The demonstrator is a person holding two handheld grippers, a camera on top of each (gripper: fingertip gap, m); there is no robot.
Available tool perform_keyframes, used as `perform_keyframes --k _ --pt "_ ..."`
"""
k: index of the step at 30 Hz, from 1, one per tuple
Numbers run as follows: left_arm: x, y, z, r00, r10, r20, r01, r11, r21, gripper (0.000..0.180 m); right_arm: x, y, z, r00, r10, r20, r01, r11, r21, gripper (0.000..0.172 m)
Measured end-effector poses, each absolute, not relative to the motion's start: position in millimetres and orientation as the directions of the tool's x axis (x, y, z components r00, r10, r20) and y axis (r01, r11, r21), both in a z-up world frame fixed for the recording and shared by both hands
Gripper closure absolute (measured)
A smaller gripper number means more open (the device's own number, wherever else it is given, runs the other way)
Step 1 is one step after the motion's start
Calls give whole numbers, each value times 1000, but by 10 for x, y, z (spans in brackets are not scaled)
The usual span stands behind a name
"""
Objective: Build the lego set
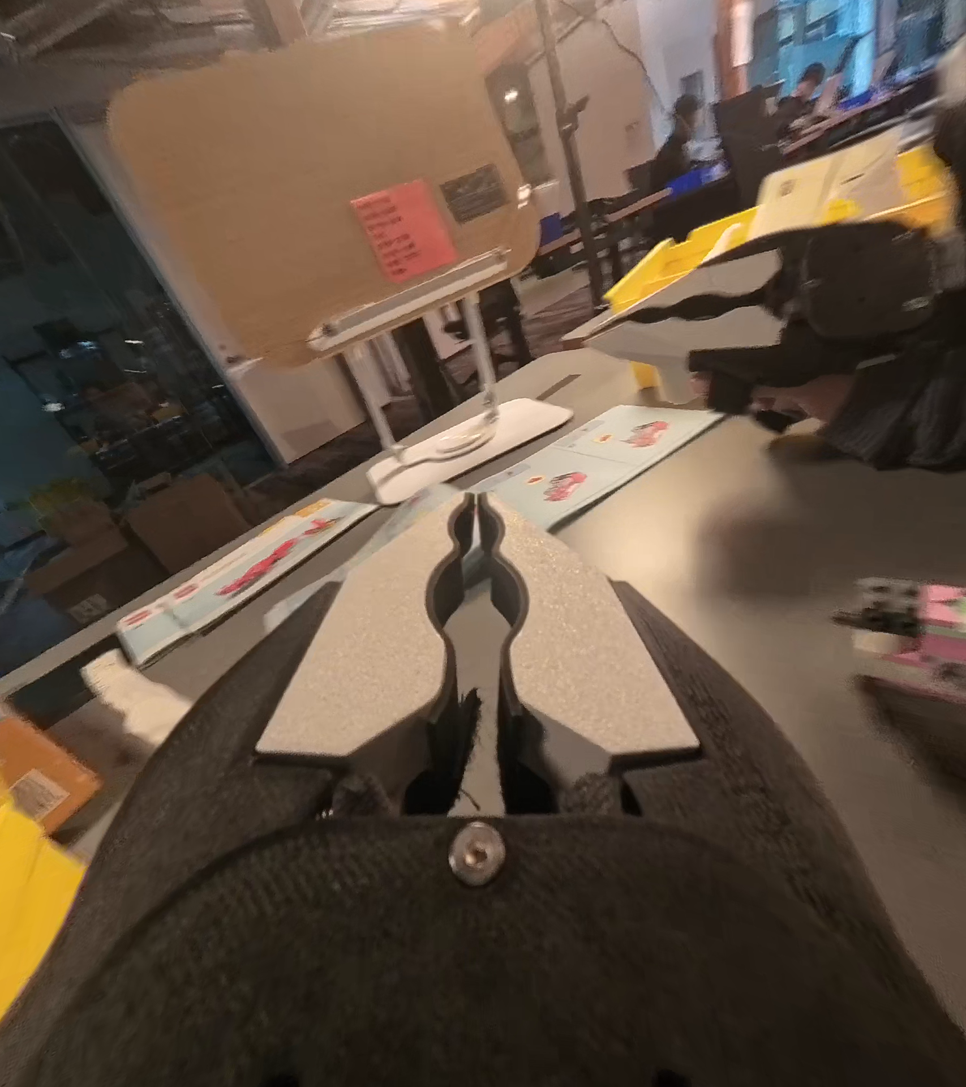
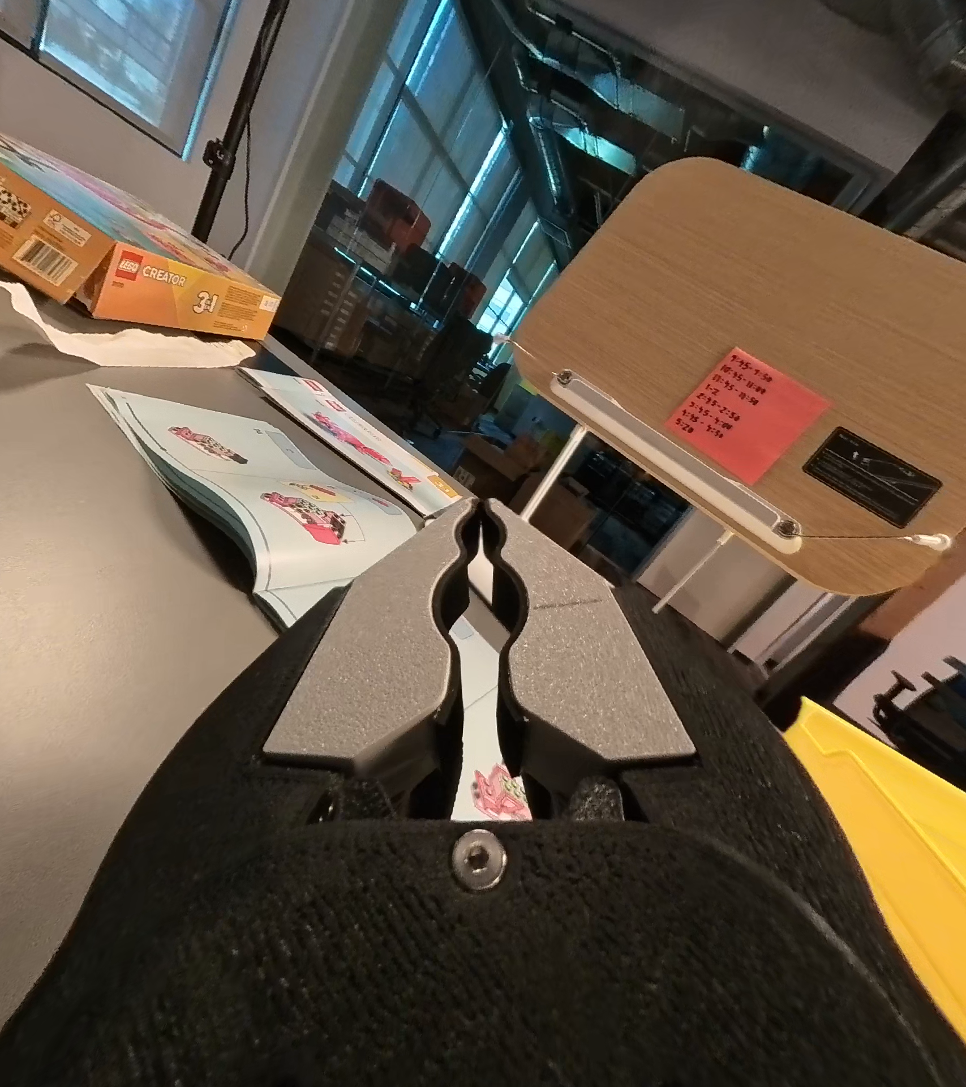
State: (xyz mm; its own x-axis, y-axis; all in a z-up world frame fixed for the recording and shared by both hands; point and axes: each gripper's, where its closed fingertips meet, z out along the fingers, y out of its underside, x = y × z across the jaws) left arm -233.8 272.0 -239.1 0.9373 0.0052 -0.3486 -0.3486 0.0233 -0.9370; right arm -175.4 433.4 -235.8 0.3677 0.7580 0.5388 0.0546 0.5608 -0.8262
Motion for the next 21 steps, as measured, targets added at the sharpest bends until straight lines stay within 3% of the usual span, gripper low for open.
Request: perform_keyframes --k 3,6,9,11,13,16,19,21 --pt "-1888 2529 -2159 950 -128 -286 -278 71 -958 150 -1736 4351 -2345 376 762 527 48 552 -832 172" --pt "-1647 2115 -1871 966 -67 -250 -244 79 -966 128 -1731 4364 -2345 381 761 526 50 551 -833 172" --pt "-1782 1539 -1722 922 189 -338 -349 28 -937 130 -1730 4372 -2344 385 758 526 53 551 -833 172" --pt "-2066 1142 -1750 815 399 -420 -412 -112 -905 133 -1728 4381 -2344 388 759 523 54 548 -835 172" --pt "-2283 815 -1879 709 492 -505 -414 -290 -863 127 -1730 4397 -2345 393 759 519 55 544 -837 172" --pt "-2514 389 -2137 626 555 -547 -315 -462 -829 124 -1738 4419 -2355 396 760 516 63 538 -840 172" --pt "-2696 105 -2725 667 569 -481 -44 -614 -788 98 -1727 4426 -2348 403 757 514 62 538 -841 172" --pt "-2708 14 -3016 708 587 -393 89 -626 -775 107 -1722 4446 -2350 412 755 510 67 533 -844 172"
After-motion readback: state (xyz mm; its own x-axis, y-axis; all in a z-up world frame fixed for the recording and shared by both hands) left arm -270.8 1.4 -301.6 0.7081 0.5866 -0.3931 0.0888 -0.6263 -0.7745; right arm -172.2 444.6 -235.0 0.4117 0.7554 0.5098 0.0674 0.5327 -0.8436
